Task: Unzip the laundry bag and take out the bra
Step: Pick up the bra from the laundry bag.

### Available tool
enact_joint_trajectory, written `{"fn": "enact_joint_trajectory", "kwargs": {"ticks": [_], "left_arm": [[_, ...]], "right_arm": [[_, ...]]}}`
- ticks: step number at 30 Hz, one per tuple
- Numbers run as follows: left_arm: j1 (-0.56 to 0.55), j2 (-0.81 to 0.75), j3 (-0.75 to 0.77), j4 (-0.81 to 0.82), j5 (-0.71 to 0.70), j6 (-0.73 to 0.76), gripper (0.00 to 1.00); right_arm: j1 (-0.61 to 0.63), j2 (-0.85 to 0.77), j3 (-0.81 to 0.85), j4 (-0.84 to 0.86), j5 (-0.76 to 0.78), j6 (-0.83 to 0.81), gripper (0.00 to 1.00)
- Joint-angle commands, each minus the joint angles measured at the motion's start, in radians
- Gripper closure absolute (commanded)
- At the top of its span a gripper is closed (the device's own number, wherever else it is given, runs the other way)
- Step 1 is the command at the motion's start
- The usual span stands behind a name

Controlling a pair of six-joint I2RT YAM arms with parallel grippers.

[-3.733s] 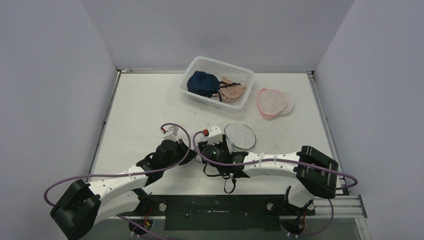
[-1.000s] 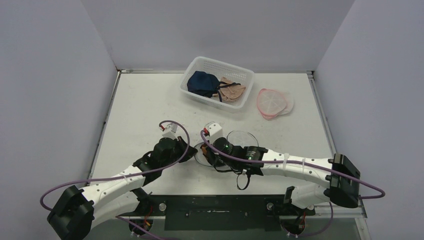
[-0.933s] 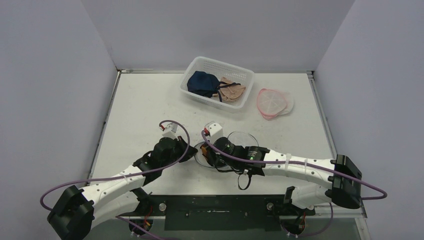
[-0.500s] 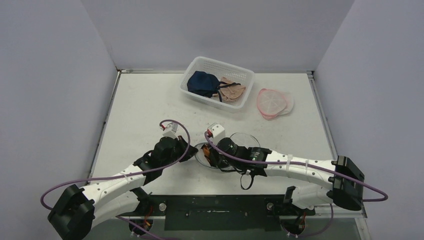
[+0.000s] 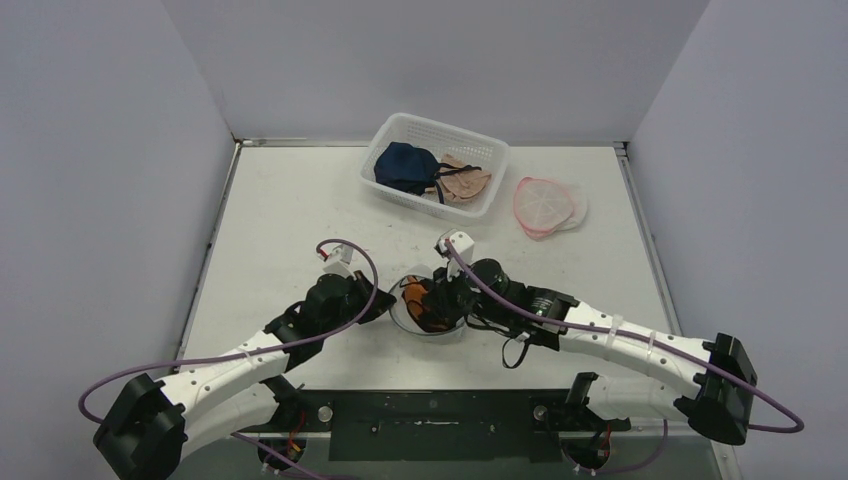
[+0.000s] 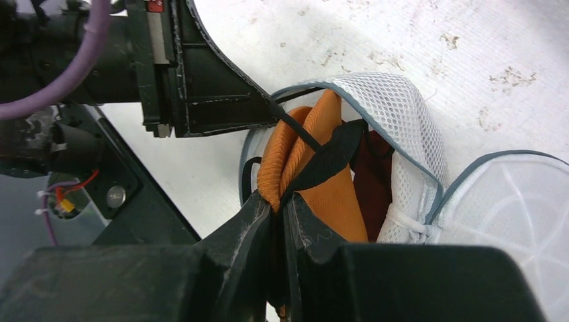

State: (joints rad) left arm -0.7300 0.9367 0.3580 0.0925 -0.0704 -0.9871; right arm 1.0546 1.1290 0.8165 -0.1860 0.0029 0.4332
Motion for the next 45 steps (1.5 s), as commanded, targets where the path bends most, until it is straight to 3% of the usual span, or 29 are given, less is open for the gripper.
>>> {"fn": "enact_joint_trajectory", "kwargs": {"ticks": [1,14,16,18,23,28,30,33,37,41,45], "left_arm": [[0.007,-0.012,0.017,0.001,-0.007,-0.006,1.0],[0.006,-0.011,0.055,-0.043,-0.017,-0.007,1.0],[0.006,-0.018,0.06,-0.058,-0.025,-0.008,0.96],[0.007,-0.03,0.068,-0.073,-0.031,-0.008,0.87],[0.007,-0.064,0.11,-0.153,-0.029,-0.024,0.48],[0.015,-0.098,0.21,-0.297,-0.038,-0.058,0.24],[0.027,-0.111,0.283,-0.39,-0.065,-0.084,0.03],[0.063,-0.133,0.36,-0.437,-0.023,-0.09,0.04],[0.132,-0.118,0.443,-0.393,0.158,-0.13,0.04],[0.17,0.004,0.565,-0.36,0.368,-0.172,0.04],[0.169,0.123,0.693,-0.338,0.483,-0.154,0.04]], "right_arm": [[-0.053,-0.059,0.053,0.047,-0.128,0.015,0.95],[-0.206,-0.151,0.217,-0.05,-0.304,0.001,0.95],[-0.215,-0.157,0.236,-0.066,-0.292,-0.01,0.95],[-0.217,-0.166,0.252,-0.084,-0.254,-0.03,0.95],[-0.216,-0.188,0.276,-0.12,-0.112,-0.108,0.95],[-0.207,-0.217,0.224,-0.05,0.046,-0.248,0.95],[-0.203,-0.235,0.17,0.003,0.116,-0.313,0.95],[-0.187,-0.254,0.123,0.085,0.16,-0.401,0.95],[-0.087,-0.273,0.078,0.193,0.245,-0.557,0.95],[0.05,-0.249,0.028,0.284,0.365,-0.777,0.95],[0.116,-0.204,0.011,0.317,0.45,-0.922,0.95]]}}
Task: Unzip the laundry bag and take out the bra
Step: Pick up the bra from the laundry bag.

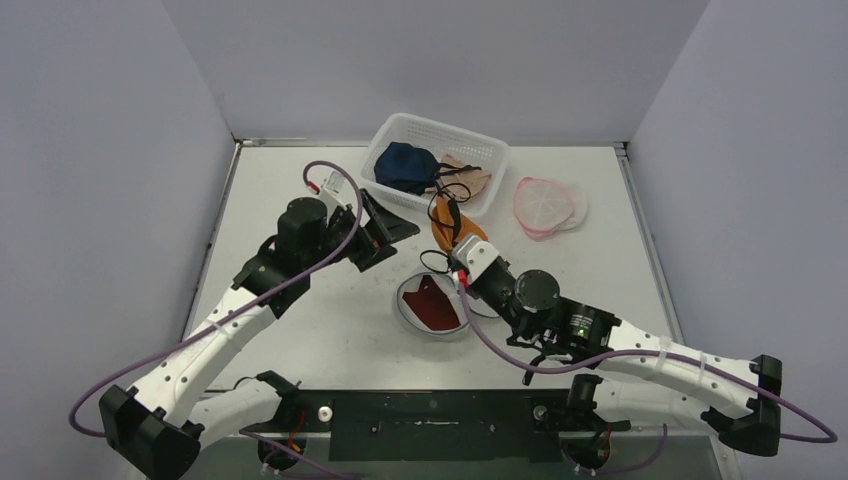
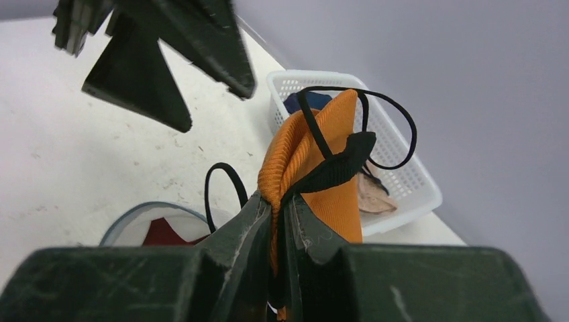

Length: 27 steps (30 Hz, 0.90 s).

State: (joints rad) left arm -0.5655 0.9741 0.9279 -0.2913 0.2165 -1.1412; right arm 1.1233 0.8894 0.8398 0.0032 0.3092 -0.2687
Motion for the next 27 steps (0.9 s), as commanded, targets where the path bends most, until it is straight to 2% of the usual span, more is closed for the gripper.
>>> {"fn": "enact_joint_trajectory", "kwargs": {"ticks": [1,5,8,20,22,23,27], "left_arm": [[0.003,0.099,0.146,0.048,0.208,0.006,0.04],[-0.009,0.138,0.155,0.132,0.267,-0.002,0.04],[-0.027,0.168,0.177,0.121,0.287,0.02,0.04],[-0.096,0.288,0.269,0.029,0.225,0.131,0.04],[-0.096,0.299,0.261,0.041,0.223,0.127,0.01],[-0.096,0.303,0.254,0.049,0.221,0.122,0.05],[-0.096,0.301,0.209,0.115,0.233,0.094,0.33]], "right_arm": [[0.063,0.042,-0.02,0.138,0.164,-0.243,0.95],[0.142,0.057,-0.057,0.185,0.249,-0.335,0.95],[0.173,0.066,-0.073,0.208,0.284,-0.373,0.95],[0.235,0.097,-0.054,0.225,0.301,-0.426,0.95],[0.24,0.1,-0.053,0.224,0.299,-0.424,0.95],[0.242,0.102,-0.053,0.221,0.3,-0.422,0.95],[0.245,0.105,-0.058,0.215,0.303,-0.422,0.95]]}}
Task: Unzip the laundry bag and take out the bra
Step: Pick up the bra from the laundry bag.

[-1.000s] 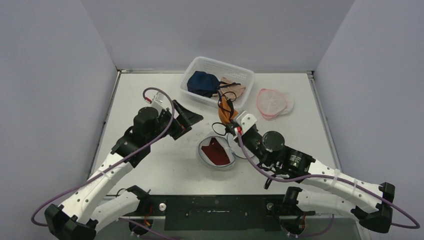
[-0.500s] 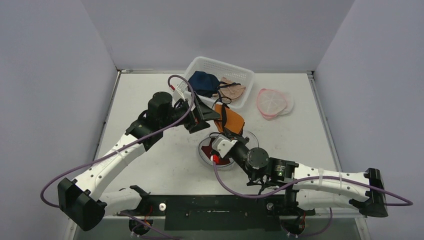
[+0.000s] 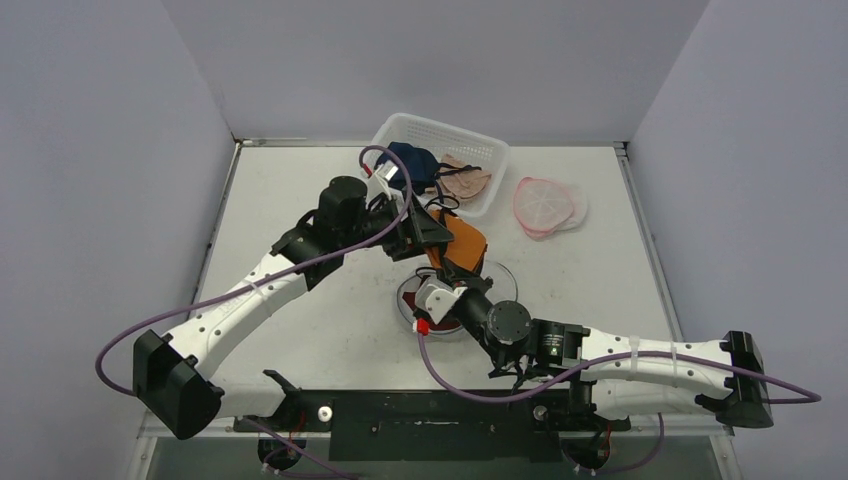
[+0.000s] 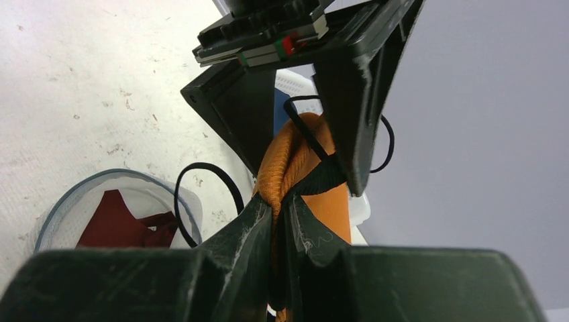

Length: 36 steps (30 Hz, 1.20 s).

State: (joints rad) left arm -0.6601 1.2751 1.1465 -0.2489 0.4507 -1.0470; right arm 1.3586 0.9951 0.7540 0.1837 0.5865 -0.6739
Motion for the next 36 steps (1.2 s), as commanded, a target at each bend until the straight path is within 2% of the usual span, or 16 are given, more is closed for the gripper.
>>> {"fn": "enact_joint_trajectory", "kwargs": {"ticks": [1,5,9,10,11,13,16,18,23,25,28,30,33,36], "left_arm": [[-0.002,0.0,-0.021,0.092,0.005,-0.007,0.38],[-0.003,0.006,-0.053,0.159,0.034,-0.043,0.55],[-0.006,0.019,-0.08,0.234,0.073,-0.069,0.81],[-0.008,0.02,-0.085,0.263,0.077,-0.074,0.87],[-0.008,0.02,-0.093,0.286,0.079,-0.082,0.92],[-0.006,0.016,-0.116,0.329,0.086,-0.111,0.99],[0.003,0.007,-0.139,0.375,0.077,-0.142,1.0],[0.009,0.007,-0.14,0.378,0.066,-0.145,1.0],[0.048,0.003,-0.128,0.361,0.032,-0.128,1.0],[0.067,-0.001,-0.122,0.356,0.009,-0.11,1.0],[0.1,-0.008,-0.124,0.371,-0.019,-0.095,1.0],[0.131,-0.016,-0.136,0.42,-0.037,-0.096,1.0],[0.171,-0.025,-0.138,0.467,-0.089,-0.072,1.0],[0.216,-0.014,-0.102,0.479,-0.153,-0.017,1.0]], "right_arm": [[0.01,0.0,0.026,0.034,0.026,-0.018,0.95],[0.01,0.003,0.019,0.035,0.026,-0.019,0.95],[0.01,0.004,0.02,0.03,0.028,-0.013,0.93],[0.011,0.003,0.024,0.02,0.026,-0.006,0.87],[0.014,0.001,0.029,0.005,0.02,0.002,0.76],[0.018,-0.007,0.037,-0.02,0.008,0.026,0.43],[0.022,-0.016,0.075,-0.086,-0.018,0.099,0.05],[0.023,-0.019,0.134,-0.168,-0.063,0.187,0.1],[0.031,0.002,0.387,-0.42,-0.248,0.427,0.1],[0.031,-0.002,0.471,-0.442,-0.312,0.52,0.1],[0.03,-0.051,0.518,-0.375,-0.351,0.643,0.1],[0.03,-0.096,0.515,-0.325,-0.312,0.722,0.1],[0.03,-0.14,0.481,-0.291,-0.133,0.861,0.1],[0.03,-0.202,0.35,-0.254,0.03,0.955,0.1]]}}
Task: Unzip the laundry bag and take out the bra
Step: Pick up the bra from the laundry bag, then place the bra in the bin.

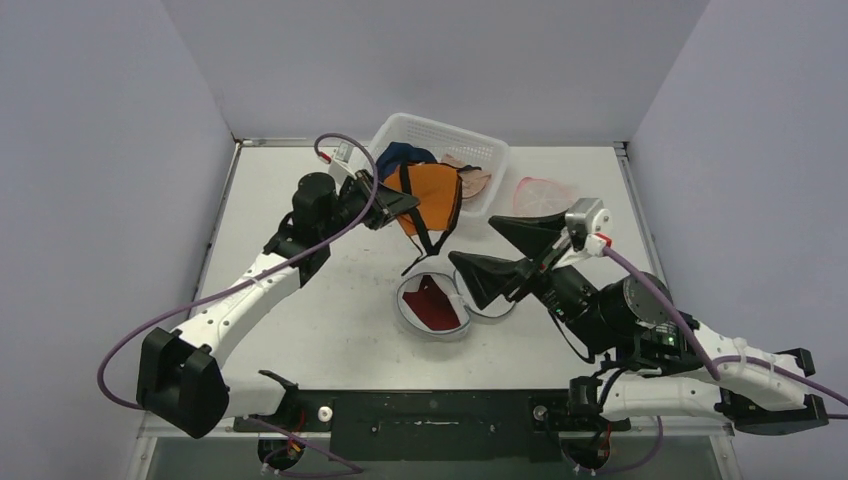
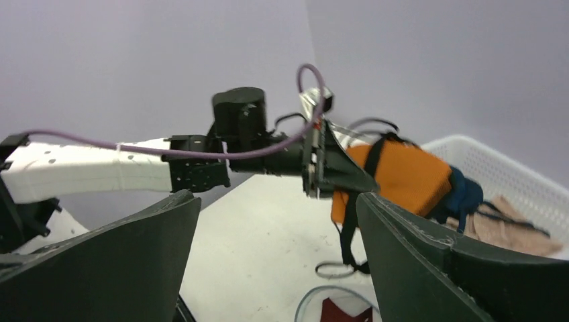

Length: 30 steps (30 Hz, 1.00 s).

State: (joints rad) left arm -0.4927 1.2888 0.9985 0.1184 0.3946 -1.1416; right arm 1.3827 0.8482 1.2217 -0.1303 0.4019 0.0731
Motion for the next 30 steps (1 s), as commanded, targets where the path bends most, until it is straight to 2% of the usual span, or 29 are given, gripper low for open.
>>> {"fn": "enact_joint_trajectory", "kwargs": {"ticks": [1,5,8,15,20,25,30], "left_arm": [[0.062,-0.016,0.068,0.108,-0.12,0.095,1.0],[0.106,0.078,0.197,0.051,-0.207,0.168,1.0],[0.126,0.165,0.267,0.073,-0.238,0.175,1.0],[0.136,0.426,0.429,0.284,-0.273,0.219,1.0],[0.15,0.639,0.561,0.467,-0.226,0.208,1.0],[0.159,0.84,0.793,0.375,-0.208,0.193,1.0],[0.164,0.937,0.899,0.272,-0.255,0.206,1.0]], "right_arm": [[0.006,-0.075,-0.163,0.065,0.26,0.232,0.1],[0.005,-0.134,-0.314,0.054,0.401,0.347,0.1],[0.005,-0.173,-0.425,0.09,0.387,0.367,0.09],[0.006,-0.19,-0.579,0.105,0.358,0.396,0.09],[0.006,-0.216,-0.682,0.123,0.316,0.437,0.08],[0.006,-0.212,-0.704,0.087,0.313,0.455,0.08],[0.006,-0.244,-0.723,0.056,0.328,0.472,0.08]]}}
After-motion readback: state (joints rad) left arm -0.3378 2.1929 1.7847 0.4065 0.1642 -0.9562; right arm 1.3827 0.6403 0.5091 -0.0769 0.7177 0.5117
